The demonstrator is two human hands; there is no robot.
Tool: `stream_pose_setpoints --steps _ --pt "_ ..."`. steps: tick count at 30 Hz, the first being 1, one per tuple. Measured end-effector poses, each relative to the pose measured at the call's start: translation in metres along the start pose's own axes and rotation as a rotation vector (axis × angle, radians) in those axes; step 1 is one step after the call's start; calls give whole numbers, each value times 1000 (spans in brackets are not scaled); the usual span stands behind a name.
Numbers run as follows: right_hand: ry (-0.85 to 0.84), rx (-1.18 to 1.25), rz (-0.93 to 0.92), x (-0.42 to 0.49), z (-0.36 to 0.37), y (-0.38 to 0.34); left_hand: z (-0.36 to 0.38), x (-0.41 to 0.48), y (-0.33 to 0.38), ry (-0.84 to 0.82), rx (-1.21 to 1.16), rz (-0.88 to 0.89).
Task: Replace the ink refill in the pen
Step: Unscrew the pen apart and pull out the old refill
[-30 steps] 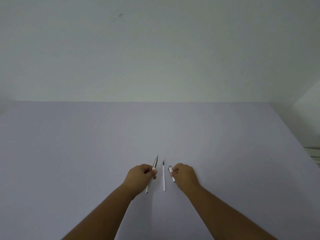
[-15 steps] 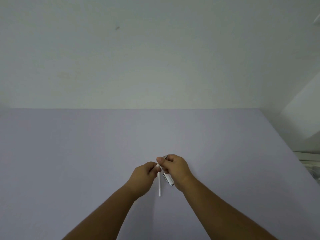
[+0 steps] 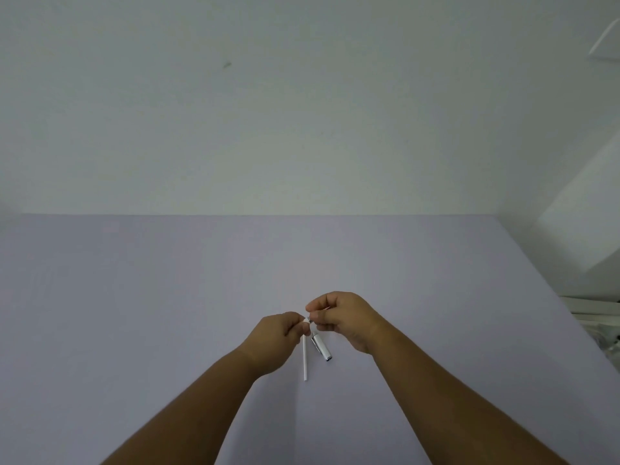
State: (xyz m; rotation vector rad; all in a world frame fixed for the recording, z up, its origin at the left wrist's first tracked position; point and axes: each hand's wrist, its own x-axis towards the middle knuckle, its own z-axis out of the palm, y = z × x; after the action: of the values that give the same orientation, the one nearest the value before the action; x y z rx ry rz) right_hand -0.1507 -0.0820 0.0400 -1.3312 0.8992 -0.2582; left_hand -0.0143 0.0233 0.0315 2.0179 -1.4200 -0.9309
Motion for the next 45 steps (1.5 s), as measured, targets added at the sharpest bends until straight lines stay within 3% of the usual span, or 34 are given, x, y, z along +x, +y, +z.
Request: stream_pose_setpoints --steps 5,11,24,45 --pt "39 -139 48 -4 -2 -5 -2 0 3 -3 51 19" --pt "-22 -59 28 -6 -4 -6 -3 1 4 -10 89 47" --pt "27 -231 11 -6 -6 -4 -1 2 4 -11 122 76" --pt "-12 -207 -38 -11 -9 -1 1 -4 6 2 130 92"
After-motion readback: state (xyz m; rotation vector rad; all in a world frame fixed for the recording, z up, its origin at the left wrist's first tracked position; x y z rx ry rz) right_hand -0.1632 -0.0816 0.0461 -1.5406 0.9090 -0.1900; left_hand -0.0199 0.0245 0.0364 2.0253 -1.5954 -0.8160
